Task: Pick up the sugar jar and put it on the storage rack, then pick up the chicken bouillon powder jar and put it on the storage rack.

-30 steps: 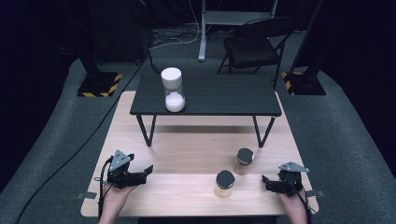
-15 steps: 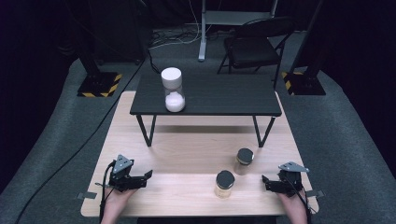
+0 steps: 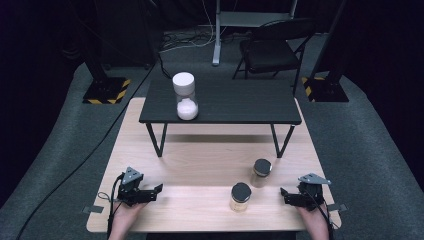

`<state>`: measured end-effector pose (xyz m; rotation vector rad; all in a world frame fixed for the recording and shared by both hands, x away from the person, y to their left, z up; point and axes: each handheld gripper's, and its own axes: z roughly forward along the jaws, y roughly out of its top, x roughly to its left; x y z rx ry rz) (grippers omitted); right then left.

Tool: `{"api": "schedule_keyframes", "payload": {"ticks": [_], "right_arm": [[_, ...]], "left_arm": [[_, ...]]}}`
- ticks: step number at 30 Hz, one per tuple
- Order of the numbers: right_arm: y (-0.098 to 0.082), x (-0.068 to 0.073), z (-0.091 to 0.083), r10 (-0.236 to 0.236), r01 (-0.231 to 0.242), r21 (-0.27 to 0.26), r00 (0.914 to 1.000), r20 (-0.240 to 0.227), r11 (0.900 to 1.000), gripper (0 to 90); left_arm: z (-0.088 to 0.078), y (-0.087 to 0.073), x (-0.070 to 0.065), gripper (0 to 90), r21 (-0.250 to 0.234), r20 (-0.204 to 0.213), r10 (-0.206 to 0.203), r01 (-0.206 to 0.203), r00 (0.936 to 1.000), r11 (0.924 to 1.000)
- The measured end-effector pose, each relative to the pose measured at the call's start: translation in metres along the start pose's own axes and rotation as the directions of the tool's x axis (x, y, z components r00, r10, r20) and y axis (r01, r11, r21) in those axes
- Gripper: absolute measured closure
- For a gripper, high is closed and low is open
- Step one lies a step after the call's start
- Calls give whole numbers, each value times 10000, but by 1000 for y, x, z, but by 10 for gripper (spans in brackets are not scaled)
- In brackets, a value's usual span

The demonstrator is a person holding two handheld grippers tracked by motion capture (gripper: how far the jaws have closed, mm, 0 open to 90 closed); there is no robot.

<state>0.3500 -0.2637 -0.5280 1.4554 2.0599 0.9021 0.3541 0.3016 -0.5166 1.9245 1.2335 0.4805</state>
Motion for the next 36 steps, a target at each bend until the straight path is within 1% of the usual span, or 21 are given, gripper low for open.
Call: {"api": "schedule_keyframes", "payload": {"ticks": [2, 4, 7, 12, 27, 36], "right_arm": [[0, 0, 0, -1, 1, 0, 10000, 1, 10000, 83], [0, 0, 0, -2, 2, -1, 10000, -1, 10000, 83], [0, 0, 0, 0, 0, 0, 10000, -1, 10000, 83], [0, 0, 0, 1, -1, -1, 10000, -3, 10000, 83], [0, 0, 0, -19, 19, -5, 10000, -1, 10000, 83], [0, 0, 0, -27, 27, 4, 10000, -4, 10000, 83]], "left_arm": [[1, -1, 1, 85, 49, -27, -54, 54, 10000, 10000], [0, -1, 2, 84, 35, 37, -127, 127, 9999, 9999], [1, -2, 1, 84, 51, -11, -97, 97, 10000, 9999], [4, -3, 3, 85, 279, -198, 37, -32, 9998, 9996], [7, -5, 6, 84, 446, -326, -80, 94, 9994, 9990], [10, -6, 6, 82, 643, -480, 23, 8, 9988, 9979]]}}
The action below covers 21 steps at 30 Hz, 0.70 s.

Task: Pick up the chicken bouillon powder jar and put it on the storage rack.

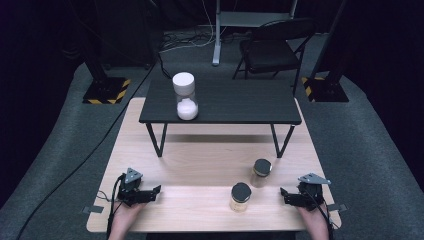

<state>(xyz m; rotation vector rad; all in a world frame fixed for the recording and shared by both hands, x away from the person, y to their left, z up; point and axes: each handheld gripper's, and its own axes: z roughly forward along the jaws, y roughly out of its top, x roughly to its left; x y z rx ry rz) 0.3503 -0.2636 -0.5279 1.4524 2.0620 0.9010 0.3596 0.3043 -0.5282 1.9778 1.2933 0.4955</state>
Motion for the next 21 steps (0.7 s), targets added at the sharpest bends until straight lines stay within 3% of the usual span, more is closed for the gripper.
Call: {"api": "schedule_keyframes", "payload": {"ticks": [9, 21], "right_arm": [[0, 0, 0, 34, -34, -10, 10000, -11, 10000, 88], [1, 0, -5, 162, -165, -249, 9998, -129, 9996, 99]], "left_arm": [[3, 1, -5, 73, 202, -378, 440, -432, 9983, 9989], [4, 1, -6, 51, 270, -420, 440, -429, 9982, 9987]]}}
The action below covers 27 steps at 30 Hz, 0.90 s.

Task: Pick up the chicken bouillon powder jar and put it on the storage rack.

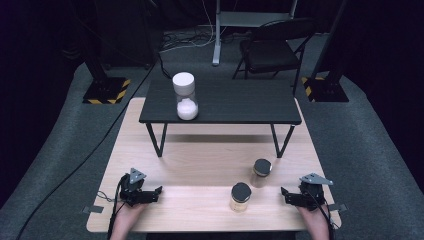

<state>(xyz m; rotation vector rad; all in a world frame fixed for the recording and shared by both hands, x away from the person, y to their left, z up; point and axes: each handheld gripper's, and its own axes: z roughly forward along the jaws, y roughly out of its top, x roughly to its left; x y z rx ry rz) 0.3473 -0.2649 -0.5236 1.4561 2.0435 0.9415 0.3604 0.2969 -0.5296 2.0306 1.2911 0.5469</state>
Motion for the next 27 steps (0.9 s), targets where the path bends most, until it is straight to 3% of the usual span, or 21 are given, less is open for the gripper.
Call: {"api": "schedule_keyframes", "payload": {"ticks": [17, 27], "right_arm": [[10, 12, -19, 154, -180, -528, 9987, -486, 9984, 102], [13, 29, -34, -211, 139, -901, 9966, -795, 9958, 106]], "left_arm": [[1, 1, -1, 38, 43, -6, -11, 11, 10000, 10000], [1, 1, -1, 32, 51, -27, -48, 48, 10000, 10000]]}}
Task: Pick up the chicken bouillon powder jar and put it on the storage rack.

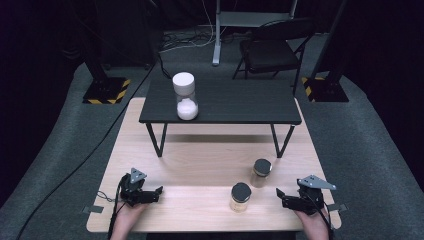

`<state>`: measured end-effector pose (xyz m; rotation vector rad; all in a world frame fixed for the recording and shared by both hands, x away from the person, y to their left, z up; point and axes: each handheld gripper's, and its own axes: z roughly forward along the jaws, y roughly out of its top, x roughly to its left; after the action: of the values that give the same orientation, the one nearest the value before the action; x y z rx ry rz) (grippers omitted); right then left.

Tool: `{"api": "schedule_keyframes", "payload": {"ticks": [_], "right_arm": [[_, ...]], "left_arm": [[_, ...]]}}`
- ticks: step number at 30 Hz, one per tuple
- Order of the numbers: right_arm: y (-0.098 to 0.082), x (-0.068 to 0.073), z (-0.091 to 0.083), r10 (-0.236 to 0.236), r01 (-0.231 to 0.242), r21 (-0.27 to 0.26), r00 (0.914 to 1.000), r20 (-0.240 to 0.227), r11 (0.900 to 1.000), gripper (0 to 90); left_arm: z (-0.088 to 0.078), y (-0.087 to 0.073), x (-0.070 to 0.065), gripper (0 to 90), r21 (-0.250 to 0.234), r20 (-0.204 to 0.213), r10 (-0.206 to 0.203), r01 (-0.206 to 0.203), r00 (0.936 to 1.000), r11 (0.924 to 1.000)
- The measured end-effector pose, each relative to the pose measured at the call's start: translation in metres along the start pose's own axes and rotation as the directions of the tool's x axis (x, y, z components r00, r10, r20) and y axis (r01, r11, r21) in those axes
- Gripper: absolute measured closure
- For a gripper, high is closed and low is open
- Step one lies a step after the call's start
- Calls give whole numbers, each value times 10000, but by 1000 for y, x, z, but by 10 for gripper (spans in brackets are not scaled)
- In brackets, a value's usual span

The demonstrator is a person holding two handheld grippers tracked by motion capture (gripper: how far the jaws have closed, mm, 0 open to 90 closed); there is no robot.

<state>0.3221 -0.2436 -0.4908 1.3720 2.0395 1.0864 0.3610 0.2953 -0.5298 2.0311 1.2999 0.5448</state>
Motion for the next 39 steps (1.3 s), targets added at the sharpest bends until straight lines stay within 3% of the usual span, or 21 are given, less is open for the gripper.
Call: {"api": "schedule_keyframes", "payload": {"ticks": [21, 29, 39], "right_arm": [[3, 34, -17, -292, 244, -562, 9958, -870, 9981, 107], [6, 46, -18, -381, 282, -779, 9909, -1289, 9966, 106], [8, 64, -16, -810, 649, -965, 9815, -1735, 9932, 106]], "left_arm": [[0, 0, 0, 29, 9, 3, -2, 2, 10000, 10000], [0, 0, 0, 28, 14, 3, 3, -3, 10000, 10000], [0, 0, 0, 28, 11, 1, 2, -2, 10000, 10000]]}}
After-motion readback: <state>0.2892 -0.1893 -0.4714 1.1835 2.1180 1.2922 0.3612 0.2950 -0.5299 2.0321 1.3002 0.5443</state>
